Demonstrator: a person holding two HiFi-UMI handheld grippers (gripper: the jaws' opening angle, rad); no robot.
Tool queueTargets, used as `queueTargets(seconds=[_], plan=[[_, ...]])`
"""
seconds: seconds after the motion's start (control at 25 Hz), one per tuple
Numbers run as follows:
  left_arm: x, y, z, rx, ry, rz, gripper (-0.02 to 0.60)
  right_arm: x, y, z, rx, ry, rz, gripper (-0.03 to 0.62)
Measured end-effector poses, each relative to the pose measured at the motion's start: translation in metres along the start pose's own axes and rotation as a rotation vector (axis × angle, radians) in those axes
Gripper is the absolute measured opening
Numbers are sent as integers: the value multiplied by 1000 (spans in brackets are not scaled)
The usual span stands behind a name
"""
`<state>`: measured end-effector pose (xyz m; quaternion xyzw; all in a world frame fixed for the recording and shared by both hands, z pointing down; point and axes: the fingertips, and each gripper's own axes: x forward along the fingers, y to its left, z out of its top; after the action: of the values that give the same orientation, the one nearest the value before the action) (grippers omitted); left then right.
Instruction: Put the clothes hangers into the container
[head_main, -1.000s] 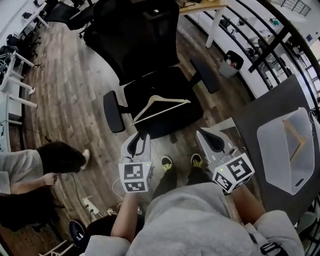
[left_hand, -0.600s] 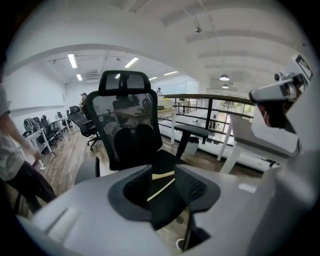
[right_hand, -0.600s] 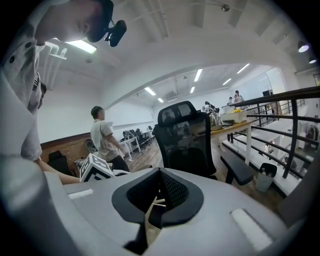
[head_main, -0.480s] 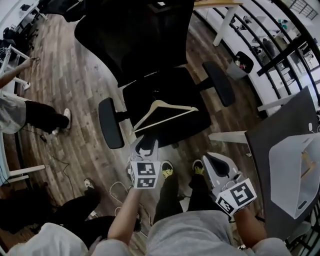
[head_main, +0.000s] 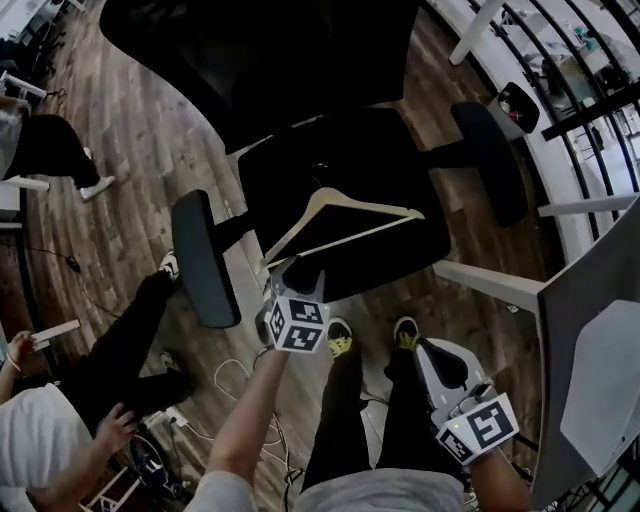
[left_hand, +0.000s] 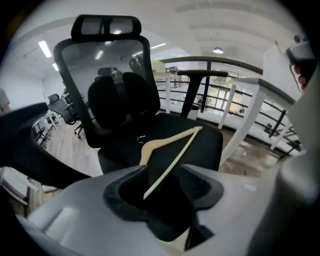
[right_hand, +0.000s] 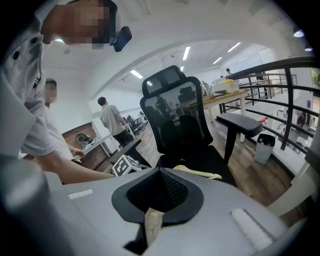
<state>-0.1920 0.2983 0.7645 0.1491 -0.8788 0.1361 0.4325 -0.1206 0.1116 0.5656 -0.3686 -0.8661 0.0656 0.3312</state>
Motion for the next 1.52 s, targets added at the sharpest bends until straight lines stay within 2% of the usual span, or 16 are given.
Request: queueTargets(seconds=[0.32, 0.6, 0.72, 0.88, 0.92, 1.08, 1.28, 1.52], plan=[[99, 1, -43, 172, 154, -32, 173, 25, -19, -45, 46, 82, -10, 0], [131, -2, -60, 293, 264, -52, 120, 27, -21, -51, 77, 95, -18, -1], [134, -5, -62, 313, 275, -70, 110, 27, -21, -52, 91, 97, -17, 0], [127, -19, -61, 476, 269, -70, 36, 21, -19, -51, 92, 85, -18, 0], [123, -21, -59, 482, 254, -60, 24, 19, -19, -50, 94, 77, -19, 0], [92, -11, -35, 321, 172, -10, 22, 8, -14, -41, 92, 45, -30, -1], [44, -1, -9, 220, 105, 27, 20, -14, -11, -23, 83, -11, -46, 0], [-11, 14, 37, 54, 22, 71, 12, -49, -9, 8, 76, -79, -67, 0]])
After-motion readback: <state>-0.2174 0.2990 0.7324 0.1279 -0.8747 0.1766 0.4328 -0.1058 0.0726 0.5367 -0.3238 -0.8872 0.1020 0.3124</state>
